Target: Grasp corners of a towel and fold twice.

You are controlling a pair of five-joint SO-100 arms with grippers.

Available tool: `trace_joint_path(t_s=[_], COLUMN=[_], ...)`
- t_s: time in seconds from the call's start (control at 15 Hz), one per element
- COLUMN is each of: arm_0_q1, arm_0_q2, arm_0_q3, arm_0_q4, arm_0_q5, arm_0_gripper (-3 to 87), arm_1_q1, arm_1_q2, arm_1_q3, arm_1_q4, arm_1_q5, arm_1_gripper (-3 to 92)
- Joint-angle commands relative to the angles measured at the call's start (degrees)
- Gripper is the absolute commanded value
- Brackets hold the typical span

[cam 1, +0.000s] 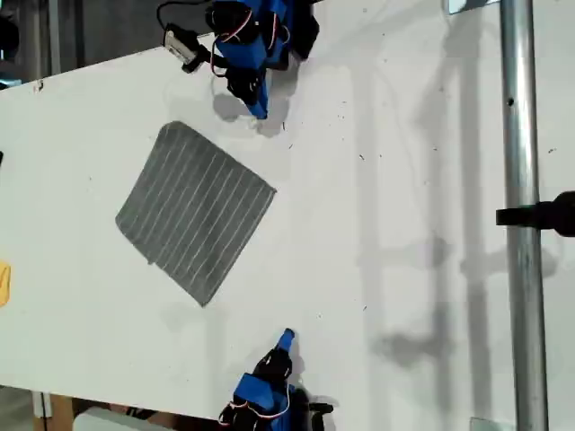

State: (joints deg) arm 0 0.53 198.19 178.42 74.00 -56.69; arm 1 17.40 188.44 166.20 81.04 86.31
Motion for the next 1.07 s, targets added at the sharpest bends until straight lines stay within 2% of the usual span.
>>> trace_joint_path(t_s=[0.0, 0.27, 0.6, 0.8, 1.0], arm_0_q1=[-3.3, -2.8, -2.2, -5.0, -10.9], arm_0_q2=[0.5, 0.5, 0.5, -2.9, -20.0], arm_0_q3=[0.2, 0.2, -3.8, -12.6, -27.9], arm_0_q4=[0.4, 0.4, 1.1, 2.7, 4.6], arm_0_q5=[-48.6, -48.0, -45.0, -41.3, -32.9], arm_0_gripper=[1.8, -2.8, -2.9, -2.9, -2.9], arm_1_q1=[-2.4, -2.4, -5.5, -6.0, -6.4], arm_1_q2=[0.1, 0.1, -1.1, -14.5, -30.1], arm_1_q3=[-2.1, -2.1, -7.3, -19.1, -28.8], arm_1_q4=[0.7, 0.7, -0.3, -2.5, -8.5], arm_1_q5=[-1.1, -1.1, -1.1, -4.0, -7.9], arm_1_gripper=[-0.3, -0.3, -0.3, -0.3, -0.3])
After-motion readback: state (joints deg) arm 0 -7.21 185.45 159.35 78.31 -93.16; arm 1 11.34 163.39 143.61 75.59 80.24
